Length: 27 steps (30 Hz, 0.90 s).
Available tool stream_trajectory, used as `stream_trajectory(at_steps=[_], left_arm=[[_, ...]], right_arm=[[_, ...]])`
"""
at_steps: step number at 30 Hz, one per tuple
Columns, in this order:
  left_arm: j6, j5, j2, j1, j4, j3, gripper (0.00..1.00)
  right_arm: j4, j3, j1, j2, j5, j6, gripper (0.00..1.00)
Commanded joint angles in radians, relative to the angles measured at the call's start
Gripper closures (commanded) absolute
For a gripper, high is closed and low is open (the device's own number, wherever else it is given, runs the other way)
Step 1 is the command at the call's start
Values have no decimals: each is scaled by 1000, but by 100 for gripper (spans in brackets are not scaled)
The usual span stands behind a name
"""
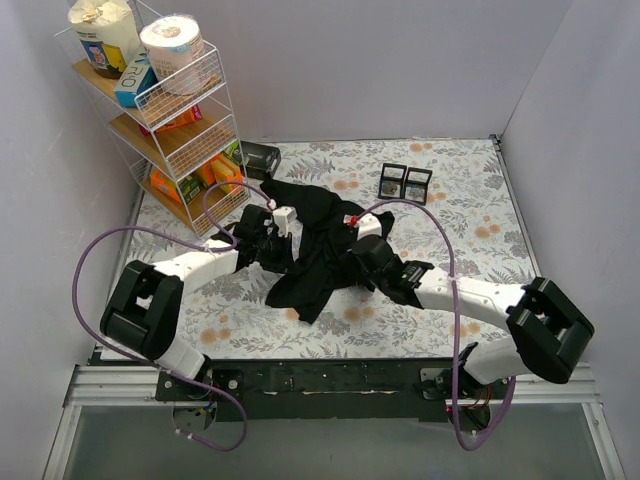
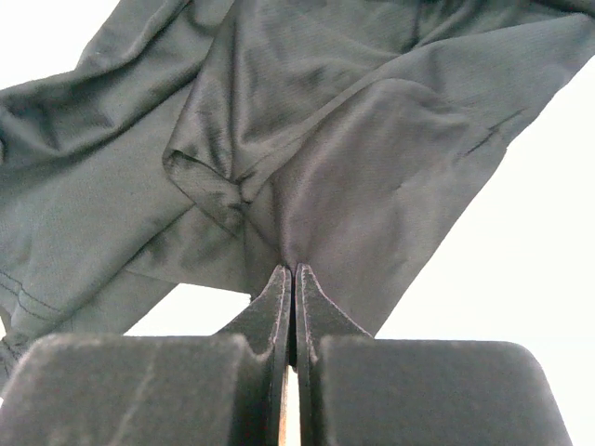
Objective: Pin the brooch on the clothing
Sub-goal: Flatten out the clothes at the center of the board.
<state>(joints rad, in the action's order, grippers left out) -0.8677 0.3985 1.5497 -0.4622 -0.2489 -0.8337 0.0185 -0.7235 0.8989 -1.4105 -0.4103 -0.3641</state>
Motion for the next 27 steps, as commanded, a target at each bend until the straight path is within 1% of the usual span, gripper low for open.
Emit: stream_trajectory(at_steps=[1, 6, 12, 17, 20, 23, 26, 27], left_arm=[[19, -148, -106, -4, -10, -8, 100], [19, -243, -166, -1, -13, 10, 100], [21, -311, -267, 13, -12, 31, 100], [19, -368, -381, 23, 19, 62, 100], [18, -386, -444, 30, 34, 79, 100], [4, -366, -491, 66, 45, 82, 100], [-25, -241, -533, 154, 91, 96, 100], [-33, -171, -539, 195, 102, 99, 100]], right_arm=[[-123, -25, 3, 119, -90, -6, 99], [-274, -45, 3, 231, -200, 4, 99], [-374, -80, 0, 395, -309, 36, 99], [-410, -194, 0, 496, -354, 97, 99], [-385, -240, 0, 530, -374, 158, 99], [-333, -283, 0, 547, -378, 209, 99], [-310, -341, -3, 539, -312, 231, 99], [-296, -378, -3, 536, -294, 243, 99]])
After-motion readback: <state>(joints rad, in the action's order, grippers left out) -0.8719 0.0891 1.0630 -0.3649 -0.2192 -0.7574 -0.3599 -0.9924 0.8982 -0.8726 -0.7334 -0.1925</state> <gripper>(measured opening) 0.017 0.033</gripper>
